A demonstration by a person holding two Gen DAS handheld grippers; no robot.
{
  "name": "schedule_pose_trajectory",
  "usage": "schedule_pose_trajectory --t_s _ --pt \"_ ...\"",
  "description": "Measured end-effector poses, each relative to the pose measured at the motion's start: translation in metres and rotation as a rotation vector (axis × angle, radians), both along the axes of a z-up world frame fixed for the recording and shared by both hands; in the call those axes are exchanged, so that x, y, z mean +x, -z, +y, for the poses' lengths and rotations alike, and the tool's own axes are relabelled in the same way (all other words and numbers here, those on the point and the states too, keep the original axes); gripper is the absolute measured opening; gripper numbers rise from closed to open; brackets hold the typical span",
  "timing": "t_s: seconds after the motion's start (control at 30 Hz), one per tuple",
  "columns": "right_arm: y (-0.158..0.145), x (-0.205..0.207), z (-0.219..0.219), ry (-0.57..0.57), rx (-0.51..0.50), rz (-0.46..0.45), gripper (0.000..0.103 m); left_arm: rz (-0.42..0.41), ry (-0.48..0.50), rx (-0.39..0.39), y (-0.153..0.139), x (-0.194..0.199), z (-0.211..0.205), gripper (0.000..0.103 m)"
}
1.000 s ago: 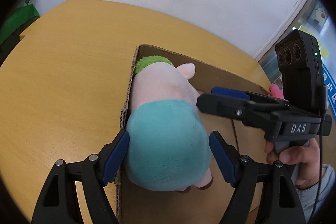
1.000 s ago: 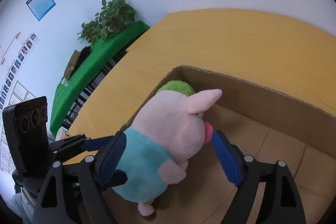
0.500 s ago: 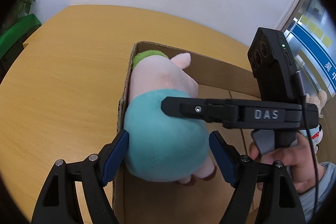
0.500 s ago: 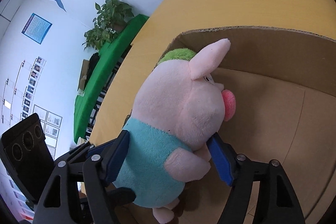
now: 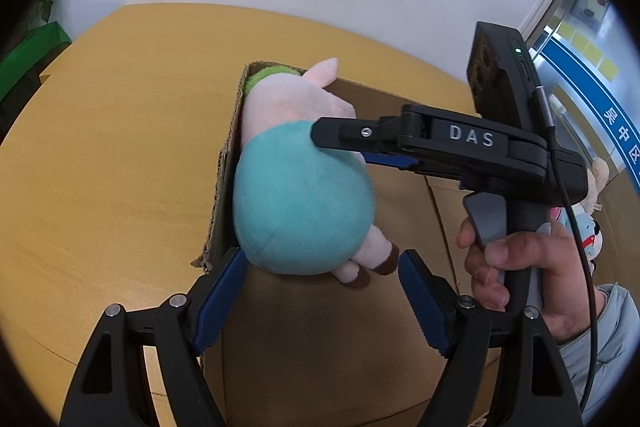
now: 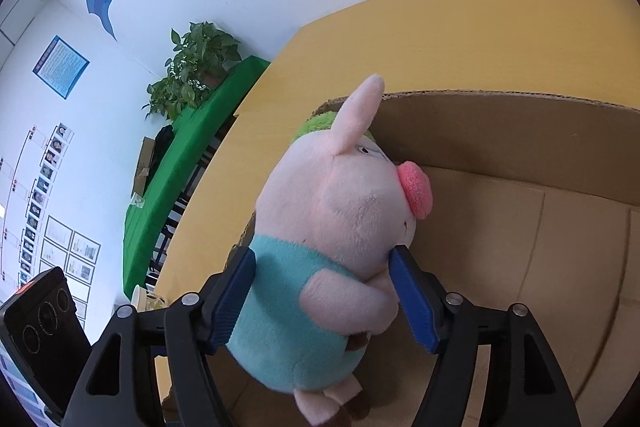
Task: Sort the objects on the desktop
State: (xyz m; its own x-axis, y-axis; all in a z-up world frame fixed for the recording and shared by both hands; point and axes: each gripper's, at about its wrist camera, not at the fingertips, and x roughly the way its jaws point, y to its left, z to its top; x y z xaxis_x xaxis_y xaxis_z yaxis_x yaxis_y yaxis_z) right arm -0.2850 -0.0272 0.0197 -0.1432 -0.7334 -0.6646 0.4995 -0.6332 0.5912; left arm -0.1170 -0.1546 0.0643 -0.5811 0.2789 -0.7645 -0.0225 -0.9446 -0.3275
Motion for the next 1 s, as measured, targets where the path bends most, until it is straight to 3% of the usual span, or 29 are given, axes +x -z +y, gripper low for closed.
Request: schedule_pose_trajectory --t_s 0.1,0.33,0.47,0.63,0.7,1.0 --pt "-0.025 0.016 0.012 0.014 0.020 0.070 0.072 0.028 -0.005 -0.009 -0.011 0.006 0.003 0.078" --pt "-0.109 0.090 0.055 0.095 0.124 0.354 0.101 0.187 -0.035 -0.092 -0.056 0.026 0.034 0.078" --pt "-0.145 0.140 0.090 0.207 0.247 0.510 0.103 0.306 -0.053 -0.127 -0.088 0.047 0.048 0.079" --pt "-0.159 0.199 0.129 0.316 0.358 0.650 0.103 0.445 -0.070 -0.179 -0.124 0.088 0.071 0.079" --pt "-0.161 0.217 0.139 0.348 0.383 0.675 0.103 0.479 -0.052 -0.193 -0.123 0.089 0.082 0.079" --pt "-0.148 0.273 0.166 0.397 0.408 0.694 0.103 0.522 0.024 -0.190 -0.124 0.125 0.121 0.079"
